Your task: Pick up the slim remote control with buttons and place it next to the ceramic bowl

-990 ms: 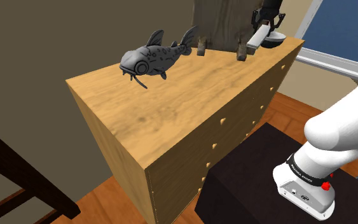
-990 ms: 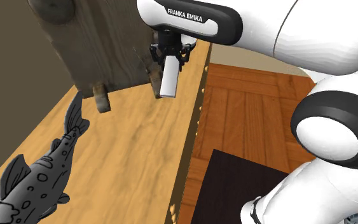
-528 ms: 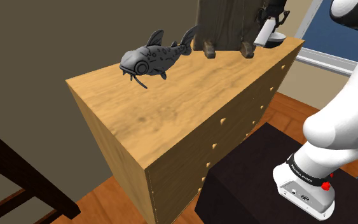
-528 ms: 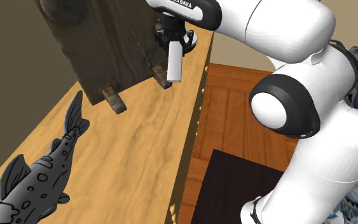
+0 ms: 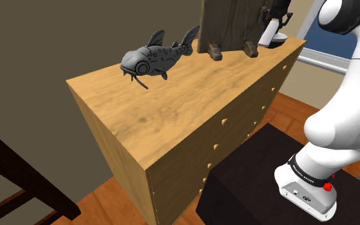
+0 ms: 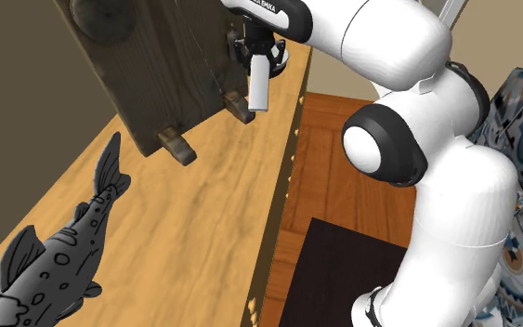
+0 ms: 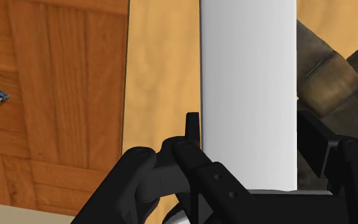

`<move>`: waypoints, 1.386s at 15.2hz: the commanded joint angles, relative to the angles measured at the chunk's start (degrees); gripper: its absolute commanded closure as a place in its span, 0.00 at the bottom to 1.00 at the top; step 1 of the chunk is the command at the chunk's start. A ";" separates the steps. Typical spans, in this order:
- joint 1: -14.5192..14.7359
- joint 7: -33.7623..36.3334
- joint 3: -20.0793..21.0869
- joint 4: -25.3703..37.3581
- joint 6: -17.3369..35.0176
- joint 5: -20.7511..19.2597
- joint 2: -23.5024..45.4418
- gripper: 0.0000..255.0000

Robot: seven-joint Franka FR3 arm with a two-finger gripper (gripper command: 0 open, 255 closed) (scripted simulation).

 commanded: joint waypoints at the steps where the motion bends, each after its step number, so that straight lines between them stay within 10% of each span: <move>1: 0.13 0.17 0.01 -2.81 2.12 -0.09 -0.07 1.00; 21: 0.51 0.33 0.03 -20.15 18.37 -0.15 -1.16 1.00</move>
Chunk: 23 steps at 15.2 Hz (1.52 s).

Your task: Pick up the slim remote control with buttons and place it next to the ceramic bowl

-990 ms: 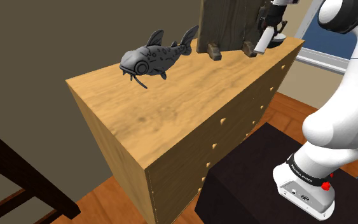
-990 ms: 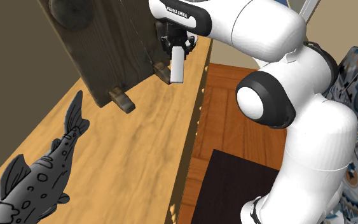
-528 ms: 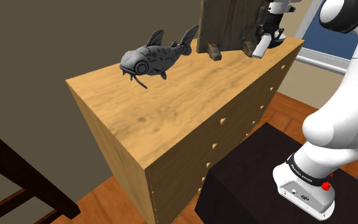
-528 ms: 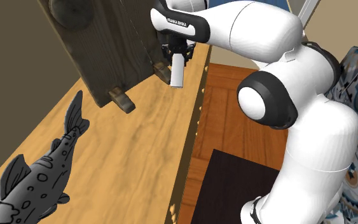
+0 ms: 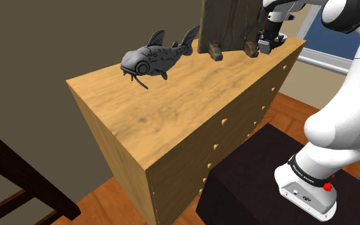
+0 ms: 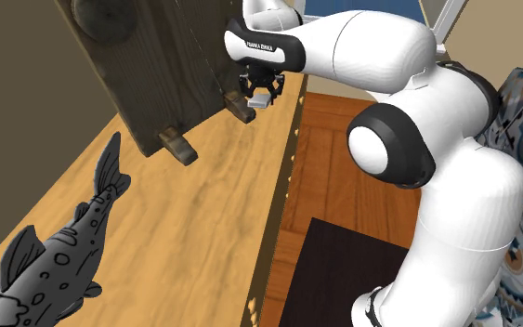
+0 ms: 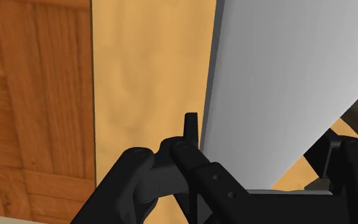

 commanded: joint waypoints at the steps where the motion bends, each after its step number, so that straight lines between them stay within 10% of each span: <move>1: 0.33 -0.05 0.40 -0.92 0.71 0.26 0.69 1.00; 7: 0.39 -0.07 0.33 -0.91 0.71 0.28 0.70 1.00; 8: 0.37 -0.10 0.32 -1.21 0.87 0.28 0.55 0.00; 23: 0.44 -0.05 0.21 5.87 -6.42 0.28 0.35 0.00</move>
